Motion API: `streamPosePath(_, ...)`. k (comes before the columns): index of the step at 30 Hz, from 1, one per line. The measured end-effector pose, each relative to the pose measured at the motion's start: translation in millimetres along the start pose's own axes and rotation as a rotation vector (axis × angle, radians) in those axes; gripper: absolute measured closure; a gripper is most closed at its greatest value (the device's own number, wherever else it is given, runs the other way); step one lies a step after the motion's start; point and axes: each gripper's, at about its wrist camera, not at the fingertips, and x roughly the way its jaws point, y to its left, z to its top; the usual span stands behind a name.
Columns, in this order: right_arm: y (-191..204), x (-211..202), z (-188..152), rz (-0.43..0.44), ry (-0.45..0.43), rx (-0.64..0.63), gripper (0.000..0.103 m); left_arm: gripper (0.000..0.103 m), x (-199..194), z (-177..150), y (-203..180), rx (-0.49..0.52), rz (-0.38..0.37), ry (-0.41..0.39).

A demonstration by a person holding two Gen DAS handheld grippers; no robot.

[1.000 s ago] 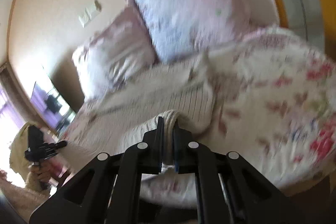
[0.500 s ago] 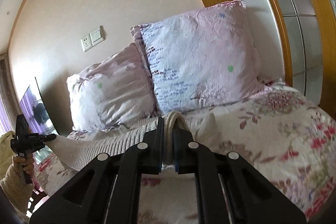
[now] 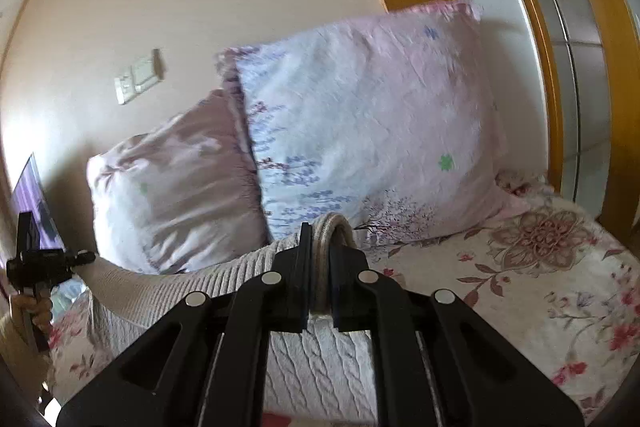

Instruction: Fold small clothes

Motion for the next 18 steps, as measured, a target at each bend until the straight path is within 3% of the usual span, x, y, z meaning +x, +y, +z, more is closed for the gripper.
streamPosePath(7,-41,89,-37,-0.088,0.287,0.167,0.095,0.097,82,-15,40,-0.121,0.08,0.159)
streamPosePath(15,-53,127,-38,-0.144,0.359,0.292,0.094,0.096,106,-14,52,-0.213,0.053,0.181)
streamPosePath(18,-58,141,-31,-0.154,0.36,0.347,0.072,0.088,110,-12,52,-0.237,0.044,0.165)
